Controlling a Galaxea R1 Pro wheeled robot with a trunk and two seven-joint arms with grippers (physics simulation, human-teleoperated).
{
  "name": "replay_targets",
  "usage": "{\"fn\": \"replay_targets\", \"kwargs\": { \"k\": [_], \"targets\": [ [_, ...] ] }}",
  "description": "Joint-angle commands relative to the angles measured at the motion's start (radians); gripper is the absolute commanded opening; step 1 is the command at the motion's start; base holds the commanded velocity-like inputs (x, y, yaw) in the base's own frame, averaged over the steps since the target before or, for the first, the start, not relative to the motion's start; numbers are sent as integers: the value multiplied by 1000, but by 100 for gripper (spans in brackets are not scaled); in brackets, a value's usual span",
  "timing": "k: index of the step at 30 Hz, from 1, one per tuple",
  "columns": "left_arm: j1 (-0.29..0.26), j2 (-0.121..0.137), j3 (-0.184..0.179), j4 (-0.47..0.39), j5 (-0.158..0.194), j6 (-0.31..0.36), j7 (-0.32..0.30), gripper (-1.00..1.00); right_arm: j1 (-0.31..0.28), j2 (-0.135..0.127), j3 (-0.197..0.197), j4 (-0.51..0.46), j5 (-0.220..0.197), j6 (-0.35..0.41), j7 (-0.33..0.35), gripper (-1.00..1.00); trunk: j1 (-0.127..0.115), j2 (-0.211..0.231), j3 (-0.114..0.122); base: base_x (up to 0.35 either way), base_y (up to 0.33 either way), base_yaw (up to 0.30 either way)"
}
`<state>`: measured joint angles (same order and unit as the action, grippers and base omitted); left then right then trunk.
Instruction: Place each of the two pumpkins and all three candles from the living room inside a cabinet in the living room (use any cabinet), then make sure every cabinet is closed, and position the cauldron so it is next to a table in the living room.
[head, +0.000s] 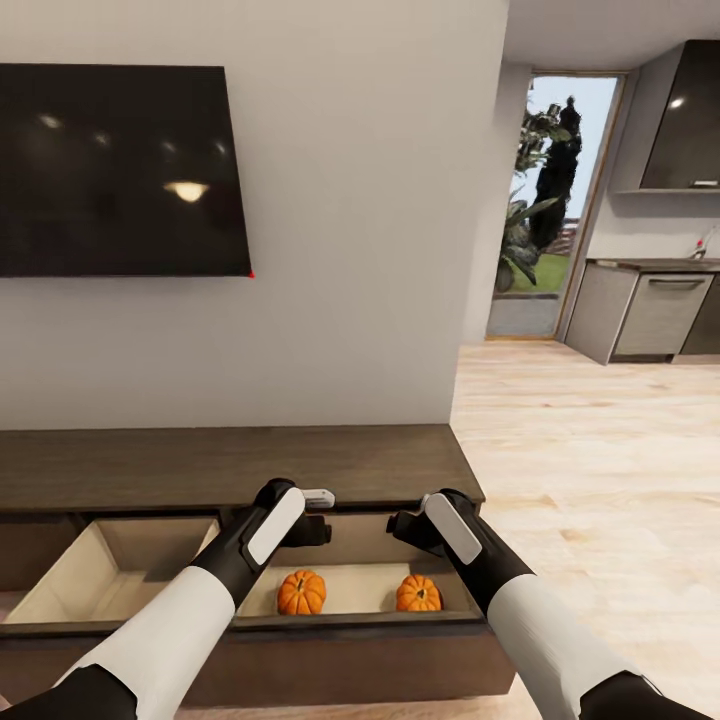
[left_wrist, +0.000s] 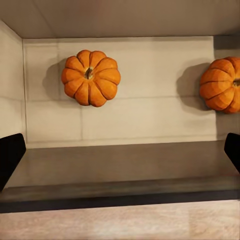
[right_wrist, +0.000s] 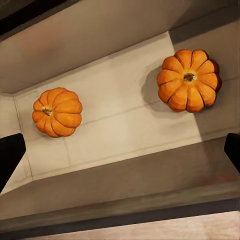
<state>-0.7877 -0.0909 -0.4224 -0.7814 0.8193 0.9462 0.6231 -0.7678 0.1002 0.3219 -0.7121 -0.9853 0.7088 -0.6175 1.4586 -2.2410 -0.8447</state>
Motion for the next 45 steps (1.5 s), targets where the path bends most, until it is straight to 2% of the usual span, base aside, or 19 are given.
{"fn": "replay_targets", "kwargs": {
  "k": [1,8,34,45],
  "targets": [
    [-1,0,-2,-1,11,1,10,100,-1,-1,3,-1,-10,0,-10,100,-4,7,2,0,0,0],
    [-1,0,-2,-2,11,-1,10,100,-1,-1,3,-1,-10,0,-10,100,-31,56,24,-142,11,0],
    [-1,0,-4,-16,9,-3,12,100,-1,-1,3,-2,-10,0,-10,100,-131,238,106,-314,49,0],
    [0,1,-5,-16,4,-10,14,100,-1,-1,3,-2,-9,0,-10,100,-173,315,140,-96,1,0]
  ]
}}
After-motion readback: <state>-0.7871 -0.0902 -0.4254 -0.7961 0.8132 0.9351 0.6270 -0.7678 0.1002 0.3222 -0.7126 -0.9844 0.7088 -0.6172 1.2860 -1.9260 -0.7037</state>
